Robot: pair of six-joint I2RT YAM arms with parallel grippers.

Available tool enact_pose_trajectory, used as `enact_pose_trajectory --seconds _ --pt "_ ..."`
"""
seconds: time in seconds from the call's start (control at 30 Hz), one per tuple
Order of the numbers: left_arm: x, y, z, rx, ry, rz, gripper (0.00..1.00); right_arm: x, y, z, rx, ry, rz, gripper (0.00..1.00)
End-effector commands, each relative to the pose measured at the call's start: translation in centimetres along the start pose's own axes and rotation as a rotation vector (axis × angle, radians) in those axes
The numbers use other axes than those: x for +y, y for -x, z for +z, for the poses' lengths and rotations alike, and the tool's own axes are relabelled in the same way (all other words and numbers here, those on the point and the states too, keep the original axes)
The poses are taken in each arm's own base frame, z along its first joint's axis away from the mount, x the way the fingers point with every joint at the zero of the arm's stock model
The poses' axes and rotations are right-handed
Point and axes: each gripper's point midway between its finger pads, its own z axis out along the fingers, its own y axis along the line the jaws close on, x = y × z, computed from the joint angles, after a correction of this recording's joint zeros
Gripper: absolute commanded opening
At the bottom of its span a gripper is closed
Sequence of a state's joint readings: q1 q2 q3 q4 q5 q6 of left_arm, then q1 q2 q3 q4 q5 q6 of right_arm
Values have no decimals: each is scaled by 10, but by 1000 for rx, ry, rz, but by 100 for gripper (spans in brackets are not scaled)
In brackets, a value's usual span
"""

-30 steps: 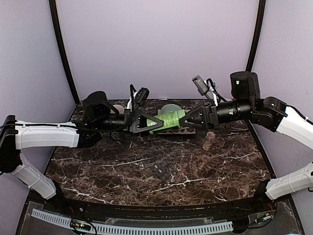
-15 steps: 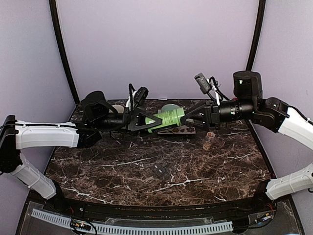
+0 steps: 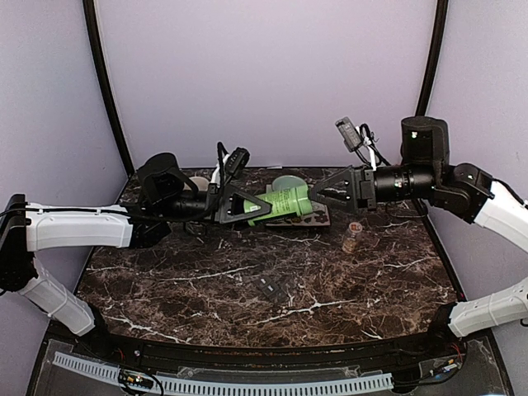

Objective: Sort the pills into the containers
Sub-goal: Unscrew the lid of the pill bottle.

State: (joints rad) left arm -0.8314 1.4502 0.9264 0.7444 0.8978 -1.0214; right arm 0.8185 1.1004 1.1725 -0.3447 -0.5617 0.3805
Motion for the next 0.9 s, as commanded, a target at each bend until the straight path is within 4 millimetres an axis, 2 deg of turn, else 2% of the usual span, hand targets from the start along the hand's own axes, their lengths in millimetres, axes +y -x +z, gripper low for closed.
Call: enact_pose_trajectory --seconds 0.0,0.17,0.37,0.87 --pt "-21 6 -6 -13 -11 120 0 4 28 -6 -75 -11 141 76" --pt "-24 11 -7 -25 16 174 0 -15 27 0 -66 -45 403 77" --pt "-26 14 -10 -27 64 245 0 -16 12 13 27 13 634 77" --pt "-26 16 -16 -1 155 341 0 -5 8 22 81 101 768 78"
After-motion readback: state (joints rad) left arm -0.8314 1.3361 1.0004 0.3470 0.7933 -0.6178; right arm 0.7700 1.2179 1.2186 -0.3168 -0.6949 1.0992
